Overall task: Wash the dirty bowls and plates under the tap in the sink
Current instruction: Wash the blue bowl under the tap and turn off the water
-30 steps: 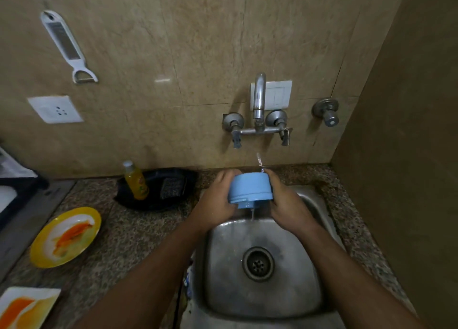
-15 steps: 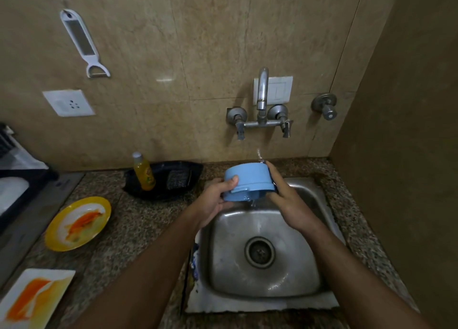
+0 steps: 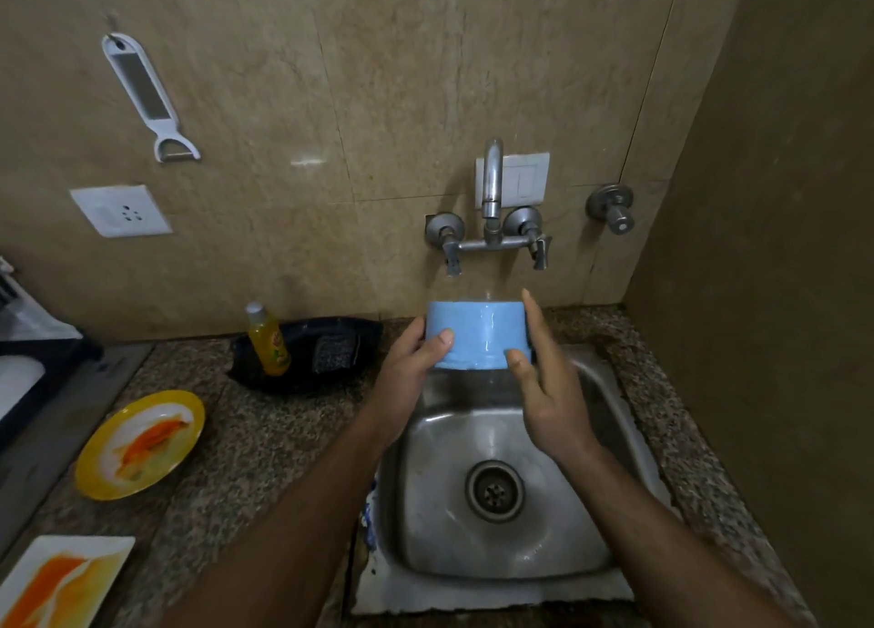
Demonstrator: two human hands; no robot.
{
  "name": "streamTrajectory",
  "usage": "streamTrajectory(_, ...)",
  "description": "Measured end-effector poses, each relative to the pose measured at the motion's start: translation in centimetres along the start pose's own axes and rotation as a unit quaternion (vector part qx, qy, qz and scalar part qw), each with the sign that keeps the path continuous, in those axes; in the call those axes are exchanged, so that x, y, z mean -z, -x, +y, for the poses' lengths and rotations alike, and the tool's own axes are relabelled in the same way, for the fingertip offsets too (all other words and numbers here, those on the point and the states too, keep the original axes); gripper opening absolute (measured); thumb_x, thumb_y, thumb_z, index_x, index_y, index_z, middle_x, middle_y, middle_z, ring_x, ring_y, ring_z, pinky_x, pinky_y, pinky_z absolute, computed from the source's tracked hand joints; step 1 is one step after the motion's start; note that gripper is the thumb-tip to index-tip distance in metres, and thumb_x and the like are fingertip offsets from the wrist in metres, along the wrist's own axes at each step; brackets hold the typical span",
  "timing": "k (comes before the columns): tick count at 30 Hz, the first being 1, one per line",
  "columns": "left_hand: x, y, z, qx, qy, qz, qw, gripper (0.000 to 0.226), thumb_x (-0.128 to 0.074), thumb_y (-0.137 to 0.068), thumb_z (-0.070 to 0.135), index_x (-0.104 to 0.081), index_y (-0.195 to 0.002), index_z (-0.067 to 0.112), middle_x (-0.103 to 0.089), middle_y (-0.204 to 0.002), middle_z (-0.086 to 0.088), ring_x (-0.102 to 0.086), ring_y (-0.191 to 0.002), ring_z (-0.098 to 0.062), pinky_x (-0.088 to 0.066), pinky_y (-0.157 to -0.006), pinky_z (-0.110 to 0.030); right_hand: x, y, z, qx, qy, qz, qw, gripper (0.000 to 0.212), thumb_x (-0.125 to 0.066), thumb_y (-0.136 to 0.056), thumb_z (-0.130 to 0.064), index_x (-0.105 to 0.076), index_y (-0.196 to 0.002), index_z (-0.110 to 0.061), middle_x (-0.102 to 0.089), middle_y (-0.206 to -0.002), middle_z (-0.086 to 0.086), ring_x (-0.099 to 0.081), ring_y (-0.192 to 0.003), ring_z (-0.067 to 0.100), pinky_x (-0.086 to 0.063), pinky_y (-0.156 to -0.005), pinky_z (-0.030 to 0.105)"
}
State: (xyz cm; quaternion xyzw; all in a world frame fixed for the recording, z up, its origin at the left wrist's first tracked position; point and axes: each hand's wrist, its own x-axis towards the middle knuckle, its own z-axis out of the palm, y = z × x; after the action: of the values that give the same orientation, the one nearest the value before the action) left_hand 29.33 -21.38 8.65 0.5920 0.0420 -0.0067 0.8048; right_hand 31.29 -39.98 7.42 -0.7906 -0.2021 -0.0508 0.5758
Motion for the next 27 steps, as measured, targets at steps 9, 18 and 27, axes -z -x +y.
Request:
streamTrajectory(9,0.7,-0.5,-2.2,0.104,-0.042,0.056,0.992,0.031,-0.056,-0.097,0.027,-0.057,-0.124,0.012,-0.071,-0.106,-0.007,-0.074,-0.077,-0.01,-0.054,-0.056,-0.018,-0.4,-1.0,2.6,-0.129,-0.01,-0.068,0.989,0.063,-0.053,-0.097,-0.048,-0.026,-0.153,-0.039,-0.041,-0.151,-0.009,-0.044,-0.129,0.007,-0.038,-0.104,0.031)
streamTrajectory(18,1.6,0.0,-2.1,0.079,-0.066,0.028,0.994,0.014,-0.057,-0.096,0.018,-0.063,-0.108,0.014,-0.076,-0.079,0.008,-0.072,-0.071,0.0,-0.051,-0.053,-0.011,-0.6,-0.9,2.6,-0.111,-0.019,-0.07,0.991,0.061,-0.059,-0.096,-0.043,-0.032,-0.15,-0.039,-0.046,-0.146,-0.011,-0.049,-0.127,0.007,-0.042,-0.106,0.035)
streamTrajectory(27,2.4,0.2,-2.5,-0.01,-0.106,0.049,0.993,0.034,-0.071,-0.087,0.025,-0.066,-0.117,0.009,-0.073,-0.111,-0.01,-0.072,-0.098,-0.017,-0.059,-0.079,-0.026,-1.8,0.4,2.6,-0.069,-0.003,-0.045,0.997,0.066,-0.052,-0.097,-0.046,-0.023,-0.154,-0.035,-0.045,-0.15,-0.003,-0.047,-0.133,0.009,-0.042,-0.106,0.031)
